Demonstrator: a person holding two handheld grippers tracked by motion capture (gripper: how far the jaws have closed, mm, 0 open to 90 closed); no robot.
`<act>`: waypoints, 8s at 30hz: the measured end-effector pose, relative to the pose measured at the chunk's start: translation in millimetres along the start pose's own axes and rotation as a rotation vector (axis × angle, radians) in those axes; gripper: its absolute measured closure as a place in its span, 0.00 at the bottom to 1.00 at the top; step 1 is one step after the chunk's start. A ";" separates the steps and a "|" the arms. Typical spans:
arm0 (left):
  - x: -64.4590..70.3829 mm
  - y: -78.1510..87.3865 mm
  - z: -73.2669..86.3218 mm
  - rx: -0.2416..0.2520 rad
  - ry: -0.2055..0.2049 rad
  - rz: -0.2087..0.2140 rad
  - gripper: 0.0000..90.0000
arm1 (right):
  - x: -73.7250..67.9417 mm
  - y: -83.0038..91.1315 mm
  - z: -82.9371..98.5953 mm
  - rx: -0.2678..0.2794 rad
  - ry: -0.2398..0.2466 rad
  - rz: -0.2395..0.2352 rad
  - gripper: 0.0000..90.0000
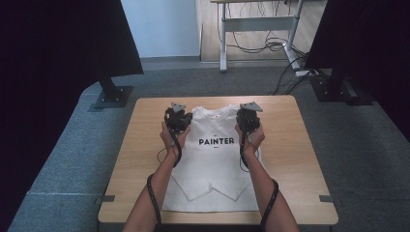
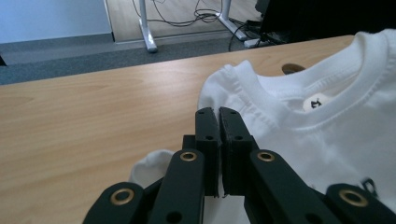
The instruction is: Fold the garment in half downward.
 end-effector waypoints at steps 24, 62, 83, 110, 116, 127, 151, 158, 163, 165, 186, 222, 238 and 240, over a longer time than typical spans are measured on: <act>90.6 151.9 141.3 -0.019 -0.012 0.100 0.96 | -27.9 183.7 115.2 0.011 0.041 -0.087 0.96; 60.1 116.4 165.9 -0.239 -0.027 0.212 0.88 | -22.7 139.5 166.9 -0.265 0.138 -0.277 0.95; 71.7 76.1 138.6 -0.357 -0.230 0.419 0.52 | -14.7 142.3 174.2 -0.243 0.189 -0.360 0.93; 75.3 117.9 153.2 -0.219 -0.202 0.425 0.97 | -5.7 156.8 159.6 -0.167 0.188 -0.370 0.56; 75.3 122.8 152.0 -0.204 -0.184 0.444 0.97 | -6.2 135.7 150.6 -0.226 0.212 -0.458 0.44; 78.3 127.2 155.5 -0.201 -0.184 0.458 0.97 | -15.3 112.6 150.5 -0.303 0.273 -0.551 0.86; 81.1 140.7 168.0 -0.212 -0.168 0.465 0.97 | -5.9 195.9 166.7 -0.142 0.248 -0.529 0.96; 84.5 152.1 180.7 -0.224 -0.180 0.463 0.96 | -3.0 207.1 182.8 -0.178 0.257 -0.534 0.93; 83.4 158.4 191.0 -0.241 -0.167 0.473 0.95 | 1.2 213.8 193.6 -0.204 0.255 -0.534 0.93; 82.1 160.3 194.9 -0.253 -0.151 0.480 0.93 | 2.5 216.1 198.7 -0.220 0.252 -0.536 0.93; 87.5 160.6 175.5 -0.213 -0.096 0.476 0.48 | -5.7 206.8 180.3 -0.213 0.147 -0.544 0.69; 22.6 79.2 129.0 -0.153 0.064 0.186 0.32 | 17.8 112.7 147.4 -0.249 0.010 -0.186 0.42; 18.4 74.2 146.7 -0.154 0.071 0.115 0.37 | 26.9 114.5 158.0 -0.202 0.007 -0.094 0.42; 19.2 74.5 146.8 -0.154 0.073 0.109 0.37 | 27.1 114.2 158.7 -0.198 0.007 -0.096 0.41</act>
Point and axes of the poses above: each handheld gripper's, and its own axes: y roughly backward along the jaws, z roughly out of its underside, x roughly to its right, the point moved 3 cm from there along -y, roughly forward along the jaws, and after that the axes turned 3 degrees about z, right-handed, at the moved point
